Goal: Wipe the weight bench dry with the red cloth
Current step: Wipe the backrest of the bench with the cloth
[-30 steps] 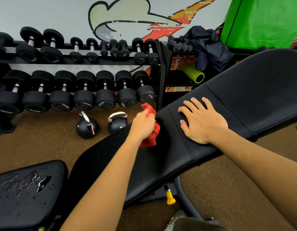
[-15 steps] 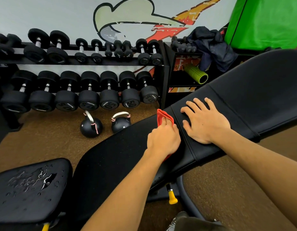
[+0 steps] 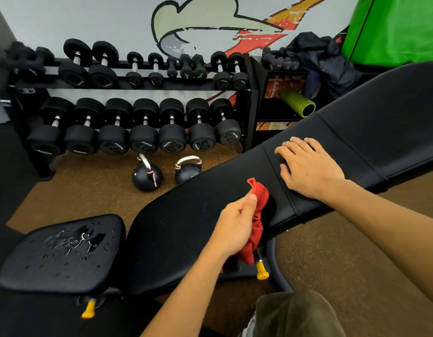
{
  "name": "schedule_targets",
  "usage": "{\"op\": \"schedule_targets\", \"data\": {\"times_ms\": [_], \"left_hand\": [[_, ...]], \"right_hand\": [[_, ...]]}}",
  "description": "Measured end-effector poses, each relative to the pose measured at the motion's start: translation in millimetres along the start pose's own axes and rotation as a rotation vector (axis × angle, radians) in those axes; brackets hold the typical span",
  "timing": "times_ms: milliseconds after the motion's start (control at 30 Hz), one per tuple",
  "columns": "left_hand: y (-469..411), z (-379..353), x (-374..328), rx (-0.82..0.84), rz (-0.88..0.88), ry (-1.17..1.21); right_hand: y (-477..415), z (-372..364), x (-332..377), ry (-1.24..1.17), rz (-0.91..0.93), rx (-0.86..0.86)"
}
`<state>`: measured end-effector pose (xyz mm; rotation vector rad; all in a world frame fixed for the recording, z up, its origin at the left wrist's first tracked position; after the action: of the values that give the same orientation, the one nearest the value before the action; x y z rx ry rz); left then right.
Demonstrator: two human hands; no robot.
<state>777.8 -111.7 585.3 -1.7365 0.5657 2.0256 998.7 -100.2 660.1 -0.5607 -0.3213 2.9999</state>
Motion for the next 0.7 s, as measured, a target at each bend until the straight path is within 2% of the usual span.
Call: {"op": "schedule_targets", "data": {"times_ms": [133, 233, 333, 433, 533, 700], "left_hand": [[36.4, 10.6, 22.2, -0.165, 0.057, 0.103], [60.8, 6.1, 42.0, -0.258, 0.082, 0.074], [69.7, -14.0, 46.3, -0.230, -0.001, -0.091], [66.8, -39.0, 29.7, -0.143, -0.119, -0.372], [65.9, -49.7, 30.7, -0.124, -0.087, -0.496], [76.3, -27.0, 58.7, -0.258, 0.041, -0.480]], "right_hand": [[25.5, -6.7, 23.9, -0.018, 0.090, -0.031], [27.4, -2.9, 27.9, -0.059, 0.057, -0.027], [27.9, -1.8, 31.6, -0.056, 0.055, -0.026], [29.5, -1.5, 33.4, -0.050, 0.050, -0.028], [28.7, -1.8, 32.6, -0.043, 0.028, -0.023], [28.1, -4.8, 32.9, -0.038, 0.029, -0.028]]}}
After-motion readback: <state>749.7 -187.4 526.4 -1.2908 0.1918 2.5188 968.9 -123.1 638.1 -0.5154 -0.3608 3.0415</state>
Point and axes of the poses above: each hand's wrist, its own y-axis away from the middle knuckle, its own z-axis out of the back of the hand, x = y × z, the point moved 1 cm from there along -y, towards the middle knuckle, and after that the axes turned 3 degrees about -z, right-handed, at the moved point
